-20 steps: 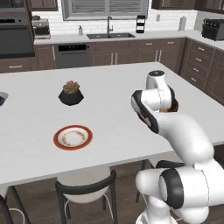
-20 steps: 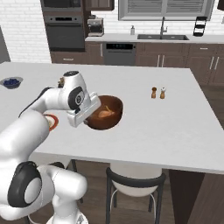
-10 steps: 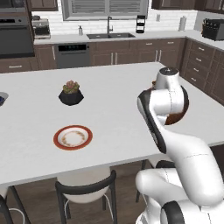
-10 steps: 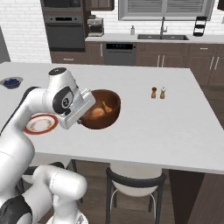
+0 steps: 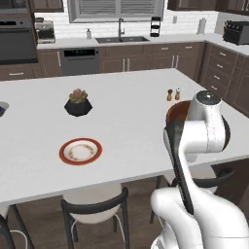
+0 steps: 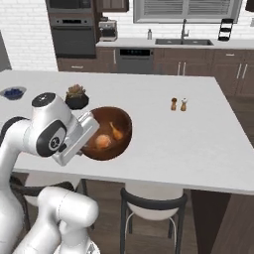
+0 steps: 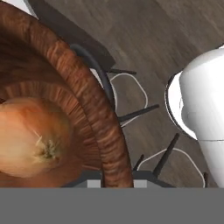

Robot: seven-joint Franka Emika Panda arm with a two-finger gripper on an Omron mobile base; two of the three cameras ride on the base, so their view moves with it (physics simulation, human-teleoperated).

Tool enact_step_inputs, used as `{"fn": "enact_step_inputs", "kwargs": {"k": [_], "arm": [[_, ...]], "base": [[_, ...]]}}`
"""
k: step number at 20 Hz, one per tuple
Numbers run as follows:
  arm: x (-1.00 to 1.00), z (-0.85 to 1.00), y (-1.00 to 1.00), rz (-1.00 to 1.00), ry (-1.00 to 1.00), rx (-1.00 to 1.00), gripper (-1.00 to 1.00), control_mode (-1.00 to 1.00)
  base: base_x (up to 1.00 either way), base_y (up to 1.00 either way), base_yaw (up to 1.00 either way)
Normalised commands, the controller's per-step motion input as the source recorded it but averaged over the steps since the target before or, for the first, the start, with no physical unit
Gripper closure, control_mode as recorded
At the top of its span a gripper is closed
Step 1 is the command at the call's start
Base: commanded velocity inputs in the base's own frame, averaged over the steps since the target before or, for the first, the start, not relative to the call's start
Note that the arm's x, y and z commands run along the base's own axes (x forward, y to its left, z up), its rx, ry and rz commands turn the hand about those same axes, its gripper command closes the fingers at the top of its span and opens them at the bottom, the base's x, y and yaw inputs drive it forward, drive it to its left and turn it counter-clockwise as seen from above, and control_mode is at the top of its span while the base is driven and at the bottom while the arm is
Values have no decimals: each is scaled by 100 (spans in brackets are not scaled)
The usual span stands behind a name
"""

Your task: Pick the chicken drumstick and onion from their plates and place them in the bowl. Then put the bowl in the fridge.

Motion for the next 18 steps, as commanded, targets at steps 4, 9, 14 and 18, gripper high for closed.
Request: {"fn": "enact_step_inputs", "kwargs": {"k": [4, 9, 14, 18], "arm": [[0, 0, 0, 0, 0, 0, 100, 100], [0, 0, 0, 0, 0, 0, 100, 100], [0, 0, 0, 0, 0, 0, 100, 100], [0, 0, 0, 0, 0, 0, 100, 100]], "base": [[-28, -41, -43], [-6, -37, -81], [0, -3, -97], [0, 0, -100]]}}
